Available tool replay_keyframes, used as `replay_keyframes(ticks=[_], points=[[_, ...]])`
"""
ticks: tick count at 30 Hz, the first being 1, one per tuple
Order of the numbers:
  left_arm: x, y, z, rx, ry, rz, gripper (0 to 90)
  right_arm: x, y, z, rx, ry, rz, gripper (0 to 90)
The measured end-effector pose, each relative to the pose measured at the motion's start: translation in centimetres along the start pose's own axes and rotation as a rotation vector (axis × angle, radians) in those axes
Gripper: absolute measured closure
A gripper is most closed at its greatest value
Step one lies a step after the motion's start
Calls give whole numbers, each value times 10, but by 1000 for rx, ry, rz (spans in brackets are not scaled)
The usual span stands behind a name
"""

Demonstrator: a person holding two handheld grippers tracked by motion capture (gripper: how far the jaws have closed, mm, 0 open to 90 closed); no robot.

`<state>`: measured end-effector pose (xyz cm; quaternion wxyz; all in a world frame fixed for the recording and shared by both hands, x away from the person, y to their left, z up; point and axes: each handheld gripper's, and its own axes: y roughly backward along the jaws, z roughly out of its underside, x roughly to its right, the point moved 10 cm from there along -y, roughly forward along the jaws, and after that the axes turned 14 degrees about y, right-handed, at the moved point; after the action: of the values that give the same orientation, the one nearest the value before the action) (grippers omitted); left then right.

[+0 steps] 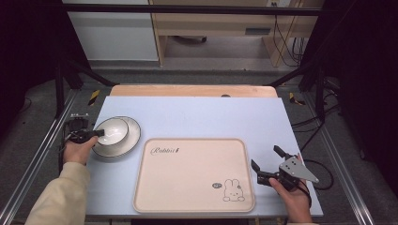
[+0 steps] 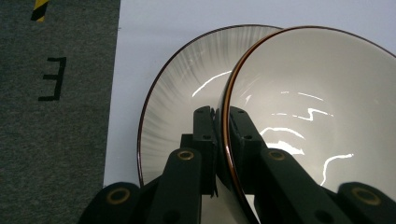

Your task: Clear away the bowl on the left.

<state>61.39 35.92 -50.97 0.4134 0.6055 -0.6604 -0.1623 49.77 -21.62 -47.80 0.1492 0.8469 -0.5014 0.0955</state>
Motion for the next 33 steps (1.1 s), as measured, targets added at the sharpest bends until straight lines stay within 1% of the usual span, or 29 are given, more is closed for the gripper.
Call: replay_keyframes(ticks=[1, 2, 4, 6, 7, 8, 9, 11, 13, 15, 16, 18, 20, 23, 26, 27, 29, 30, 31, 32, 33], points=[[0, 0, 0, 0, 0, 0, 827, 0, 0, 0, 0, 0, 0, 34], [0, 2, 0, 17, 18, 15, 827, 0, 0, 0, 0, 0, 0, 34], [-2, 6, 1, 32, 40, 22, 824, -1, 0, 0, 0, 0, 0, 34], [-3, 11, 0, 49, 40, 24, 821, -1, -1, 0, 1, -2, -1, 34], [-3, 16, 0, 62, 36, 32, 820, -1, -1, 0, 3, -2, 0, 34], [-3, 16, 0, 62, 36, 32, 820, -1, -1, 0, 3, -2, 0, 34], [-2, 20, -1, 81, 45, 46, 820, -1, -1, 0, 2, -3, 0, 34], [1, 25, -2, 101, 49, 73, 821, -1, -1, 1, -4, -2, 4, 35], [3, 30, 0, 110, 44, 83, 821, -1, -1, 1, -7, 1, 7, 35], [4, 34, 2, 121, 23, 88, 820, 0, -1, 3, -11, 5, 12, 34], [4, 36, 3, 130, 20, 95, 819, 0, -1, 3, -11, 6, 14, 34], [4, 38, 6, 139, 31, 111, 819, -1, 0, 3, -12, 4, 15, 33], [3, 39, 8, 163, 48, 126, 819, -1, 0, 4, -14, 3, 18, 34], [2, 41, 10, 190, 43, 116, 819, -1, 0, 5, -16, 5, 28, 36], [6, 44, 13, 220, 57, 146, 819, -2, 1, 4, -14, 7, 27, 36], [7, 45, 13, 222, 59, 148, 819, -2, 1, 4, -13, 3, 27, 36], [12, 47, 13, 221, 41, 143, 819, -2, 1, 4, -9, 2, 25, 36], [16, 49, 15, 222, 12, 139, 819, -2, 1, 3, -5, 1, 23, 35], [16, 49, 15, 222, 12, 139, 819, -2, 1, 3, -5, 1, 23, 35], [19, 49, 17, 216, -3, 144, 819, -2, 1, 2, -2, 0, 21, 35], [21, 49, 19, 214, -9, 146, 819, -1, 2, 1, 8, -3, 27, 36]])
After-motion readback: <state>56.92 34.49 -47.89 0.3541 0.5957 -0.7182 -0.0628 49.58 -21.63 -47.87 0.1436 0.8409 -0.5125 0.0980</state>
